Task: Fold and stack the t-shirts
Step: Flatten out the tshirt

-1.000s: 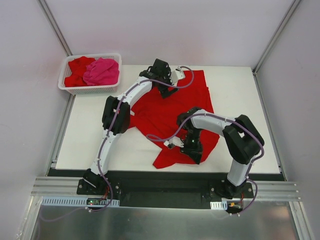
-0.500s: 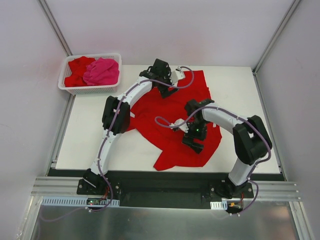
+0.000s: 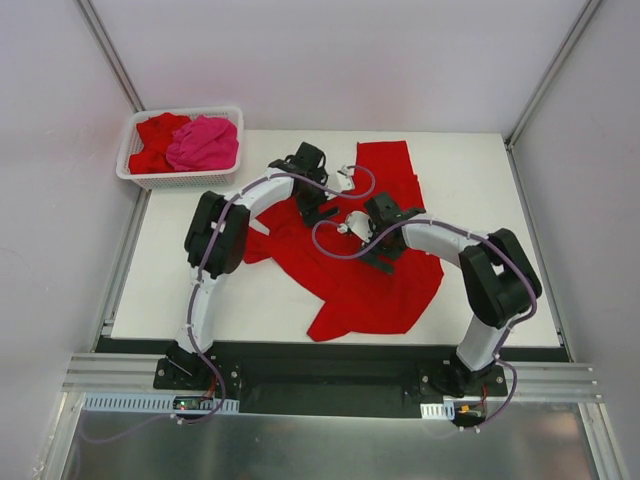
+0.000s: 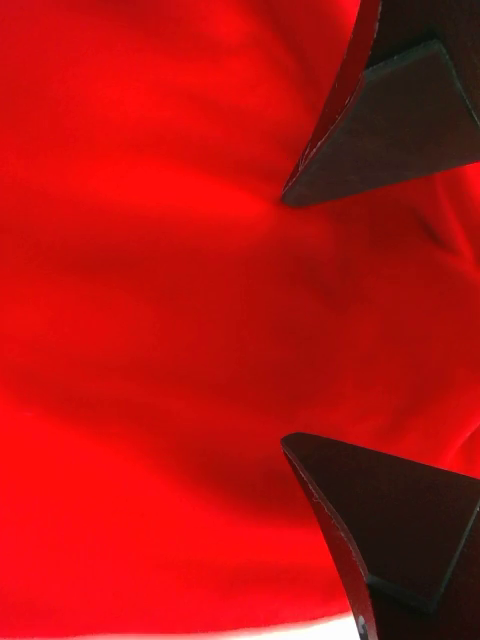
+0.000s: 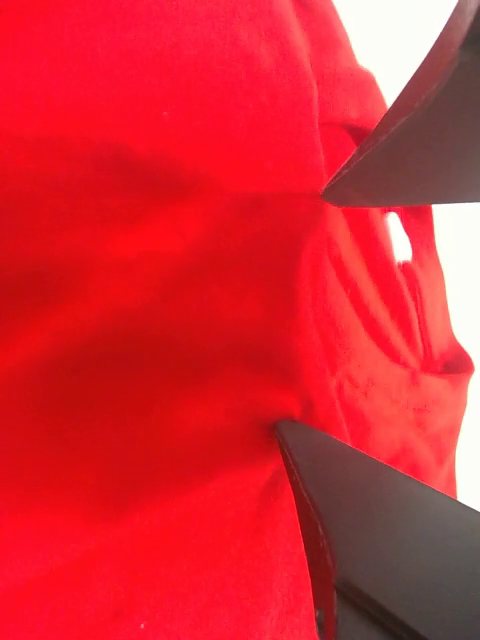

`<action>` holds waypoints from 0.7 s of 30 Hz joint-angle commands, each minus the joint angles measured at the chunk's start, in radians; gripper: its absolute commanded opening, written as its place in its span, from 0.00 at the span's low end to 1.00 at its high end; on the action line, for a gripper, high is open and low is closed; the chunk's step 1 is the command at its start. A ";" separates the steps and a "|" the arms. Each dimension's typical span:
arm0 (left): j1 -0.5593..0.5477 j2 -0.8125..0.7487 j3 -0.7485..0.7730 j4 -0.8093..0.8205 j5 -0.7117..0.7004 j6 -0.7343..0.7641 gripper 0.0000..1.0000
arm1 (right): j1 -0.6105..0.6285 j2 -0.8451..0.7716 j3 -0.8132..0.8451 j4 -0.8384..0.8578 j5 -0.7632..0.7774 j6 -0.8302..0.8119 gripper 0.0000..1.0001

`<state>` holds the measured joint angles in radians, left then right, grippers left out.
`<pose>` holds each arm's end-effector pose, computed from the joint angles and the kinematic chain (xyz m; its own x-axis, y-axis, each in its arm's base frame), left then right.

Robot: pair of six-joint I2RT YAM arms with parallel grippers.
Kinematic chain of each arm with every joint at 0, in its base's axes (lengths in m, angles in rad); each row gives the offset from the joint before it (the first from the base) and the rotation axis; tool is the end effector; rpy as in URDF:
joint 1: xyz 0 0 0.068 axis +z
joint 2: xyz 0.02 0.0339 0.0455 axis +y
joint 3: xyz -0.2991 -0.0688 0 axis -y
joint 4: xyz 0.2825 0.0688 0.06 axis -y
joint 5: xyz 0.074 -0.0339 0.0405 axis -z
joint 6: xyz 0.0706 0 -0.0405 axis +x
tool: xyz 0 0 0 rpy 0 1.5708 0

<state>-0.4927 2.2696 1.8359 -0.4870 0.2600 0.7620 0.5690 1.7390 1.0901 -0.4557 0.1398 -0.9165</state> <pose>0.5025 -0.2904 0.1650 -0.0972 0.8094 -0.5792 0.9141 0.3028 0.2698 0.3390 0.2051 0.1569 -0.0765 -0.9816 -0.1748 -0.8897 0.1464 -0.4324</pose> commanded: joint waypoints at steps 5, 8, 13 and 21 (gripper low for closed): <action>0.051 -0.199 -0.164 -0.105 -0.018 0.014 0.98 | -0.021 0.114 0.071 0.072 0.081 -0.030 0.96; 0.059 -0.242 -0.193 -0.119 -0.034 0.025 0.98 | -0.052 0.097 0.144 -0.012 0.017 0.001 0.96; 0.072 -0.266 -0.156 -0.131 -0.090 0.010 0.99 | -0.069 0.080 0.248 -0.240 -0.124 0.014 0.96; 0.100 -0.283 -0.093 -0.139 -0.137 -0.003 0.99 | -0.034 -0.013 0.119 -0.306 -0.206 -0.016 0.96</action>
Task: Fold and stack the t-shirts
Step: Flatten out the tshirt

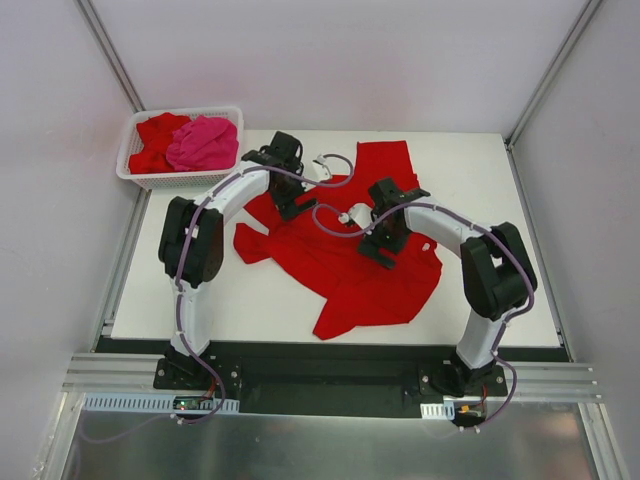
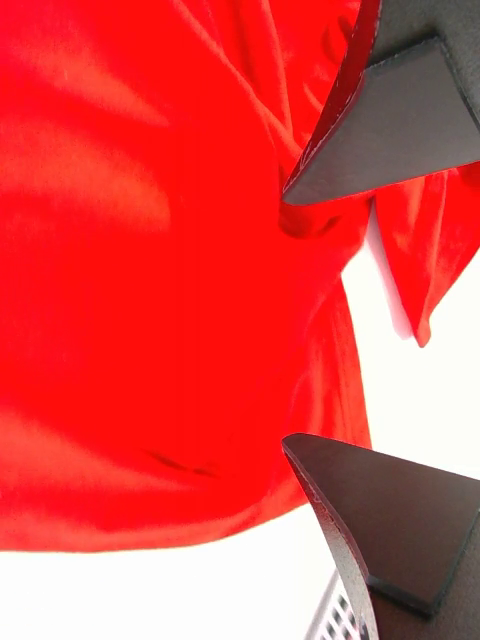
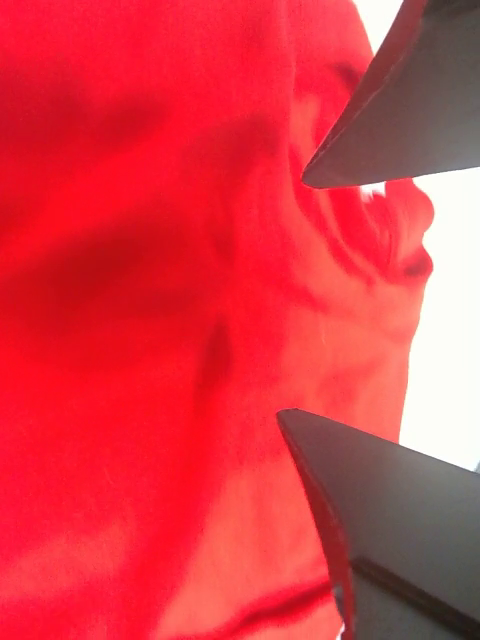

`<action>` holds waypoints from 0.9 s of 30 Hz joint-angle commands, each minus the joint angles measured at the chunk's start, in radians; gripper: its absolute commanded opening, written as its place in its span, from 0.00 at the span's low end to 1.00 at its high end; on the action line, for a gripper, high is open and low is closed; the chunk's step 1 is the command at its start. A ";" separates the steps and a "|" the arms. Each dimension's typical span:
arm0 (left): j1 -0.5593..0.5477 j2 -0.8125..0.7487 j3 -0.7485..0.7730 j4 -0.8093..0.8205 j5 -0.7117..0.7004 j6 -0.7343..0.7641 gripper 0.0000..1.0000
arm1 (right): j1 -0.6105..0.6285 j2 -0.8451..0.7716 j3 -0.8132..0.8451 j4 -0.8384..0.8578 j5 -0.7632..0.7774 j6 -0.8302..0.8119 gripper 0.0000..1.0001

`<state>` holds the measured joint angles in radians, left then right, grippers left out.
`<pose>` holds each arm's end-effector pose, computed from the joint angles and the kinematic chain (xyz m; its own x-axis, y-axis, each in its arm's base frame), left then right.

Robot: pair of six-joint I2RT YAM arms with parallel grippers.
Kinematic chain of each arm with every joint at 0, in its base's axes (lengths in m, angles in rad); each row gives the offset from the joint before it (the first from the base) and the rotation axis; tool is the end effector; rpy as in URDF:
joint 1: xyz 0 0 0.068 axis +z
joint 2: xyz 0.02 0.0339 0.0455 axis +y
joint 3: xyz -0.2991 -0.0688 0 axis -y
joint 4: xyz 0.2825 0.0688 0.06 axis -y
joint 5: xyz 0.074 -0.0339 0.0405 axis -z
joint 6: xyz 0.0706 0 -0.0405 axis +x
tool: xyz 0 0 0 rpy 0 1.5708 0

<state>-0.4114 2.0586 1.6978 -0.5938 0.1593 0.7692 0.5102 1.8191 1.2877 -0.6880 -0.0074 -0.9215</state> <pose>0.4801 -0.2217 0.2168 -0.2043 0.8384 -0.5053 0.8643 0.3968 0.3090 0.3638 0.2042 0.1762 -0.1046 -0.9713 -0.2136 -0.9492 0.1617 -0.2700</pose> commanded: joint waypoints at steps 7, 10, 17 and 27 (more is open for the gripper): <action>0.031 -0.089 0.060 -0.035 -0.075 -0.007 0.99 | 0.051 -0.101 -0.202 -0.053 -0.141 0.026 0.96; 0.033 -0.106 0.060 -0.038 -0.084 0.012 0.99 | 0.067 -0.090 -0.217 -0.058 -0.155 0.038 0.96; 0.033 -0.121 0.097 -0.046 -0.121 0.019 0.99 | 0.125 -0.096 -0.268 -0.062 -0.200 0.070 0.96; 0.034 -0.178 0.105 -0.081 -0.136 0.016 0.99 | 0.171 -0.081 -0.321 -0.113 -0.203 0.118 0.96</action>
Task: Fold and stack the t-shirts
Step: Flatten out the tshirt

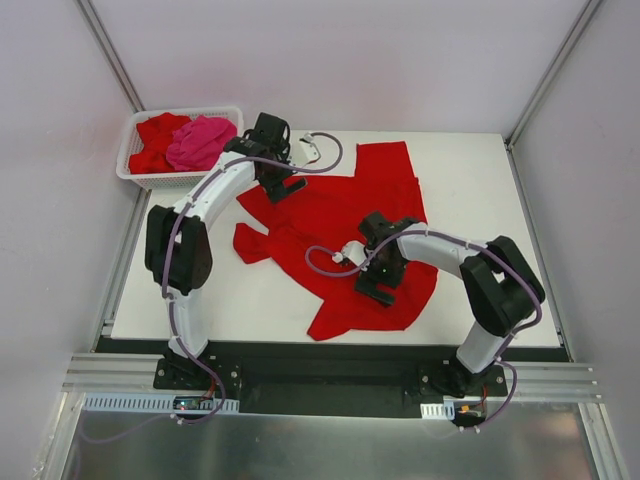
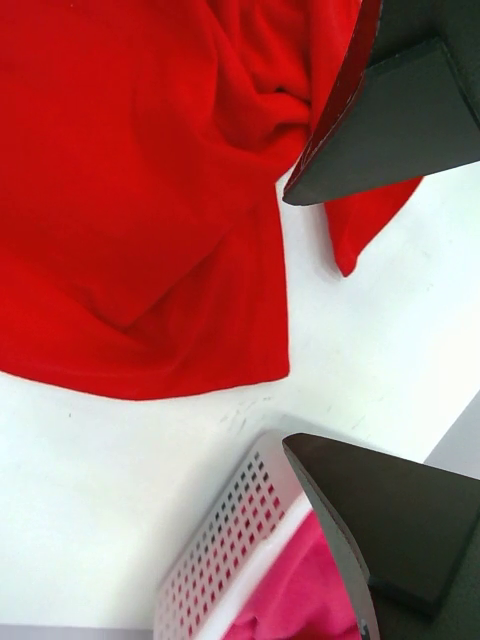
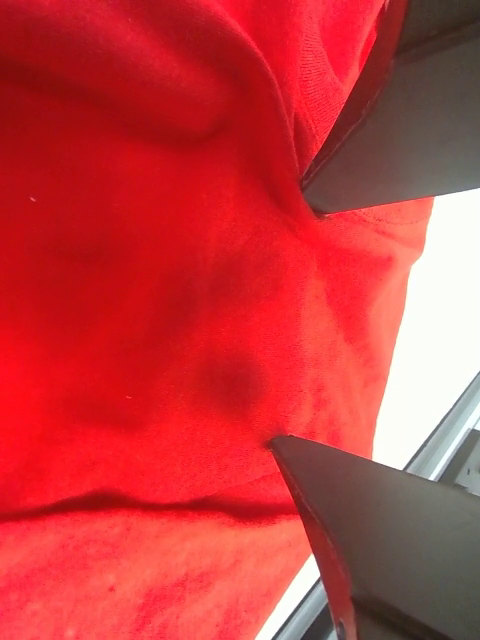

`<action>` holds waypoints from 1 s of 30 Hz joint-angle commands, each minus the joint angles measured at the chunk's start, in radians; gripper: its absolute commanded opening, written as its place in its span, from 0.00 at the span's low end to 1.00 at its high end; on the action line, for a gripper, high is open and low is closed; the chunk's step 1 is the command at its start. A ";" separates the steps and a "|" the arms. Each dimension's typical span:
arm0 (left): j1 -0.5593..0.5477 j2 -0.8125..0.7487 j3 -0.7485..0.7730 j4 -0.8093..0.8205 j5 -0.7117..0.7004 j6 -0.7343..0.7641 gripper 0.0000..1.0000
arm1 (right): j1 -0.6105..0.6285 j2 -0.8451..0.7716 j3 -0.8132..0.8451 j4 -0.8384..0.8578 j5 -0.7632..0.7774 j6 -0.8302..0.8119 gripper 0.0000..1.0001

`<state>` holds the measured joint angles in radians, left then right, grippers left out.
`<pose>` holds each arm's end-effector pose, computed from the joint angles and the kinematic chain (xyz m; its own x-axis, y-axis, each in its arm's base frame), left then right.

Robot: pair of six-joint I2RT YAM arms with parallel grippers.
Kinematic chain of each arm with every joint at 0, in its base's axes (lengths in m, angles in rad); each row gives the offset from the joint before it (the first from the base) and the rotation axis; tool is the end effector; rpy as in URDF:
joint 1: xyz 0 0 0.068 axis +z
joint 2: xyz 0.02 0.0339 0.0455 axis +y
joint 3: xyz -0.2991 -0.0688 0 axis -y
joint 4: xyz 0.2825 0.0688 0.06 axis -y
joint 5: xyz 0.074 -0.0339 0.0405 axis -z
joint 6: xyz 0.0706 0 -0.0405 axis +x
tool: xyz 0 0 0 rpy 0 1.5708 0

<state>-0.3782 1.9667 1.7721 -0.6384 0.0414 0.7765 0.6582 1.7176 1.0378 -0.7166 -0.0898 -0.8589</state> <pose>0.4834 -0.1952 0.2868 -0.2139 0.8384 -0.5013 0.7635 0.4636 0.4495 0.2700 0.2168 0.1363 -0.0384 -0.9829 -0.1802 -0.9959 0.0524 -0.0737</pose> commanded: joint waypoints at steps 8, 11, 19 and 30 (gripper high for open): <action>0.001 -0.124 -0.003 -0.060 -0.012 0.001 0.99 | 0.027 -0.168 0.080 -0.172 0.129 0.069 0.96; 0.002 -0.123 -0.013 -0.063 -0.009 -0.011 0.99 | 0.026 -0.194 0.134 -0.118 0.287 0.061 0.96; 0.001 -0.123 -0.039 -0.066 0.000 -0.052 0.99 | -0.026 -0.072 0.105 0.270 0.556 -0.078 0.96; 0.010 -0.183 -0.134 -0.066 -0.003 -0.048 0.99 | -0.322 0.155 0.349 0.296 0.596 -0.109 0.96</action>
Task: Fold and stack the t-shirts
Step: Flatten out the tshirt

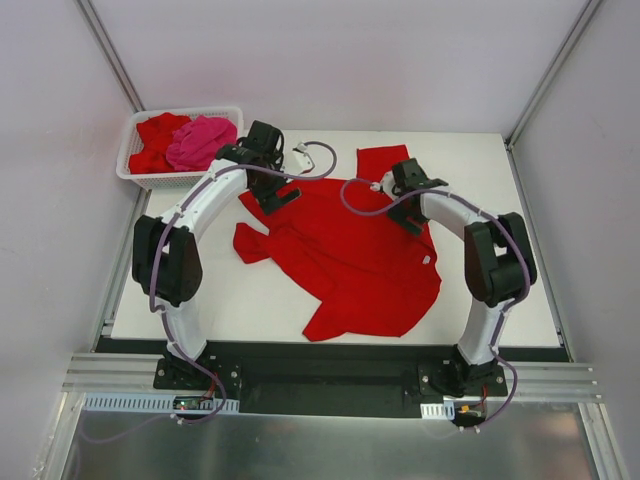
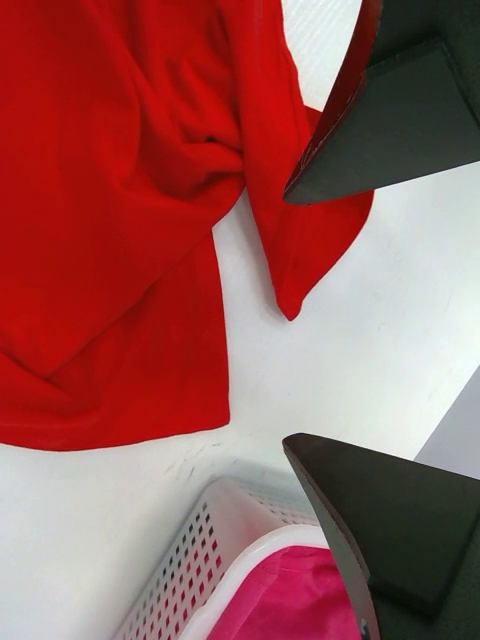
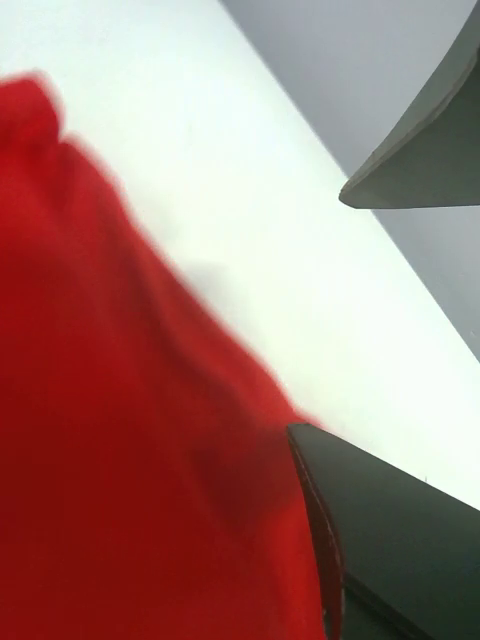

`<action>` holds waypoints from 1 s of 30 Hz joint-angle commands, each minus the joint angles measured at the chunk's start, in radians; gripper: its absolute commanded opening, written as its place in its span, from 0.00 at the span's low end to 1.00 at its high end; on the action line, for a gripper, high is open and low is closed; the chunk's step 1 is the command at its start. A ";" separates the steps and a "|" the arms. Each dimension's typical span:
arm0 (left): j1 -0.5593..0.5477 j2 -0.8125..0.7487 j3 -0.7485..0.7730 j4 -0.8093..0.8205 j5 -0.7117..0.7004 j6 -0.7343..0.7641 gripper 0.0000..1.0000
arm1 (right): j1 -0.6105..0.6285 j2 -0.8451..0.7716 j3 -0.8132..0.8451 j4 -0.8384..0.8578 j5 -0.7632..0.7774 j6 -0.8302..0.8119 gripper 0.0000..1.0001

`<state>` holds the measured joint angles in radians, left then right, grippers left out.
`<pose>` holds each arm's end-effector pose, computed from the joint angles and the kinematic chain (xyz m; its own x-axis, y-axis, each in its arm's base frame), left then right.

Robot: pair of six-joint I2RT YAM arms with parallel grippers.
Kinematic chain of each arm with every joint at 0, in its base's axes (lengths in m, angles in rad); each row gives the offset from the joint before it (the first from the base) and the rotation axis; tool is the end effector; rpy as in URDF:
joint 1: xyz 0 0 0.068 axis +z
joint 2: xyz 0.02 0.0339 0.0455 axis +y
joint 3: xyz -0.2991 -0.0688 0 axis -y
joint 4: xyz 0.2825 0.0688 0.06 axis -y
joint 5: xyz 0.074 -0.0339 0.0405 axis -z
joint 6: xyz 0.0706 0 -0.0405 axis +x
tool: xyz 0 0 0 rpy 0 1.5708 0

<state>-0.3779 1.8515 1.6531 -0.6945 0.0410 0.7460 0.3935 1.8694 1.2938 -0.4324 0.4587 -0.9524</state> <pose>0.4472 -0.1806 0.2915 -0.2652 0.8349 -0.4823 0.7796 0.4800 0.4022 0.4284 0.1440 0.1798 -0.3505 -0.9366 -0.0042 -0.7093 0.2684 -0.6518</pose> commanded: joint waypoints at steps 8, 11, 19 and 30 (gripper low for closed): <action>0.010 -0.057 -0.004 -0.010 -0.007 -0.028 0.99 | -0.113 0.060 0.117 -0.008 -0.034 0.021 0.96; 0.010 -0.057 -0.006 -0.010 -0.009 -0.030 0.99 | -0.154 0.082 0.182 -0.093 -0.133 0.125 0.96; 0.010 -0.060 -0.029 -0.014 -0.015 -0.027 0.99 | -0.251 0.111 0.302 -0.259 -0.439 0.274 0.96; 0.010 -0.038 0.008 -0.033 -0.026 -0.023 0.99 | -0.306 0.145 0.352 -0.353 -0.709 0.333 0.96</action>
<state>-0.3775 1.8412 1.6279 -0.6971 0.0395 0.7391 0.0994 1.9911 1.6058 -0.7216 -0.1425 -0.6510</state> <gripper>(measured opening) 0.993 0.960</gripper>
